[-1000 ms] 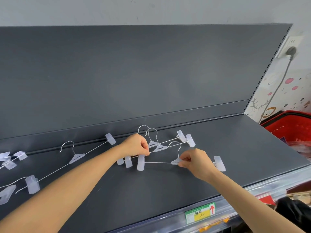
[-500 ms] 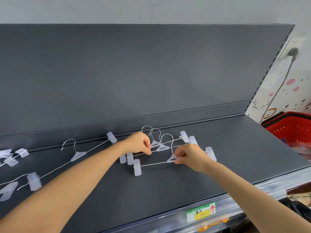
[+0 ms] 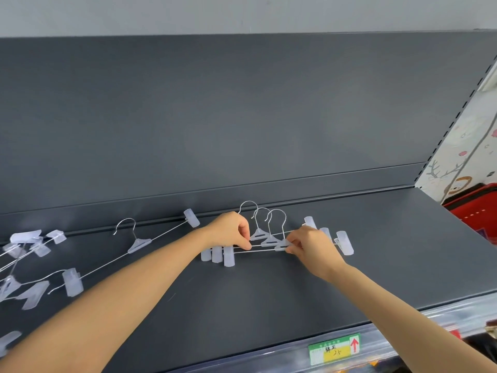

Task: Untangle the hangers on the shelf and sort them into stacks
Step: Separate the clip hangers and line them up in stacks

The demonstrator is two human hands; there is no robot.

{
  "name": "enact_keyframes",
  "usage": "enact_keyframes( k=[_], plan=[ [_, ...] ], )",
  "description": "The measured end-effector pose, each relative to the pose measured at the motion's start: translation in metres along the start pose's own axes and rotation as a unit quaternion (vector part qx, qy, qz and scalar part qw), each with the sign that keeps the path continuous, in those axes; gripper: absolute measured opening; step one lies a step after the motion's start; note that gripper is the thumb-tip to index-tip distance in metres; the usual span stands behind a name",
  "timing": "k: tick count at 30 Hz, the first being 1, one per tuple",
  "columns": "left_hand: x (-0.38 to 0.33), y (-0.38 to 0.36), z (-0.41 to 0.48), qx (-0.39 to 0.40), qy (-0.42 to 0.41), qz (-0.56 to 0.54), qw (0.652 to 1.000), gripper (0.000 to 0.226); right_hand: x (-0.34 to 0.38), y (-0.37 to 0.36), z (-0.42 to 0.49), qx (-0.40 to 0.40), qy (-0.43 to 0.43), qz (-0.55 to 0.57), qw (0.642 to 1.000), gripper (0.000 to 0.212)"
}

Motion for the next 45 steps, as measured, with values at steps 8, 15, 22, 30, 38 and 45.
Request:
enact_keyframes(
  k=[8,15,22,30,38,45],
  plan=[
    [-0.006,-0.003,-0.001,0.019,-0.004,-0.018,1.000,0.008,-0.002,0.001,0.000,-0.016,0.019,0.003,1.000,0.020],
    [-0.007,-0.001,-0.003,0.006,-0.012,-0.007,1.000,0.008,-0.003,0.001,0.000,-0.026,0.013,0.011,1.000,0.009],
    [-0.010,0.017,-0.019,-0.048,-0.033,0.060,0.997,0.037,0.009,0.013,-0.004,-0.058,0.036,0.022,0.997,0.041],
    [0.004,0.044,-0.092,-0.124,-0.006,0.182,0.975,0.057,0.069,0.012,-0.003,-0.055,0.133,0.027,0.989,0.039],
    [0.051,0.055,-0.192,-0.206,0.129,0.202,0.949,0.053,0.137,-0.019,-0.008,-0.008,0.226,0.036,0.973,0.031],
    [0.092,0.069,-0.265,-0.202,0.182,0.222,0.936,0.058,0.203,-0.050,-0.020,0.030,0.283,0.007,0.959,0.024]
  ],
)
Point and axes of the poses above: each hand's wrist, its own z-axis towards the middle knuckle, its own y-axis out of the back of the hand, x = y × z, the point moved 5 cm from there along z, towards the middle knuckle, and after that the axes turned 14 degrees about -y, right-handed, at the moved point
